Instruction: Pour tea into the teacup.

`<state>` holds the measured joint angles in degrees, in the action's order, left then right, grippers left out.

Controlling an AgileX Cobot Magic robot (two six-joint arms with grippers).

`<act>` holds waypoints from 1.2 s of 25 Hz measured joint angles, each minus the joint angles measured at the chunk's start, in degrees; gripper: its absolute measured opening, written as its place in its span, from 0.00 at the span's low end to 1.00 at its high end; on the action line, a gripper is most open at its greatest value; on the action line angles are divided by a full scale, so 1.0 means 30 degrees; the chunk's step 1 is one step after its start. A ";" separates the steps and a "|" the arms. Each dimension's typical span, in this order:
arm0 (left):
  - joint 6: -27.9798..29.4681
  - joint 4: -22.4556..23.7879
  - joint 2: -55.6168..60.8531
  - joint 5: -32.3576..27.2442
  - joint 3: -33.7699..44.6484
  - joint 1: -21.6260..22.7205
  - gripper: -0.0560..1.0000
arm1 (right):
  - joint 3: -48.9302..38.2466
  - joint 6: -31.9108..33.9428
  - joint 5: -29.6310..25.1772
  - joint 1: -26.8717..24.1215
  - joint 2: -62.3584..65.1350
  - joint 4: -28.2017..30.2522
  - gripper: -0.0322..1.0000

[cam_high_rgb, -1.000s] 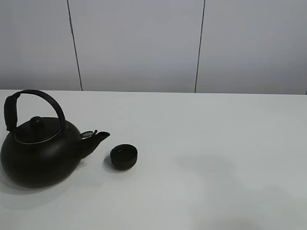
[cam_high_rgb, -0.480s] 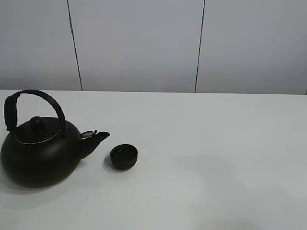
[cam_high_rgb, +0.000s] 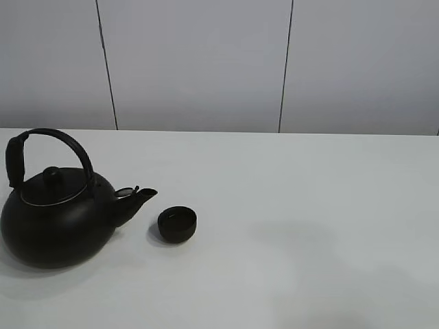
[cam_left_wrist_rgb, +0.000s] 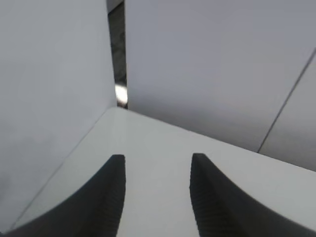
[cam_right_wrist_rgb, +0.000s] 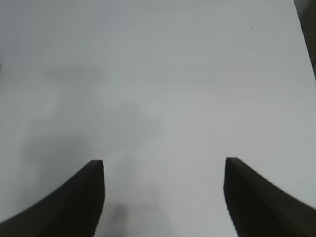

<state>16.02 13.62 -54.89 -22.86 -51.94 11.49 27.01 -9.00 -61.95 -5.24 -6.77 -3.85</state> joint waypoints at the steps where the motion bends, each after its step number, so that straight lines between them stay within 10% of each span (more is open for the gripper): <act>1: -0.0819 -0.0164 0.0975 -0.1286 -0.1023 -0.0720 0.35 | 0.0000 0.0000 0.0000 0.0000 0.0000 0.0000 0.49; 8: -0.7657 -0.5825 0.6522 -1.1433 -0.7261 -0.3869 0.35 | 0.0000 0.0000 0.0000 0.0000 0.0000 0.0000 0.49; 13: -0.8780 -0.7715 1.0936 -1.6253 -0.7479 -0.3867 0.35 | 0.0000 0.0000 0.0000 0.0000 0.0000 0.0000 0.49; 30: -0.8249 -0.7650 1.8622 -1.4977 0.5978 -0.3872 0.35 | 0.0000 0.0000 0.0000 0.0000 0.0000 -0.0017 0.49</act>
<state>-8.73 -9.33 0.97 -67.79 -34.01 -0.13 27.01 -9.00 -61.95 -5.24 -6.77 -3.90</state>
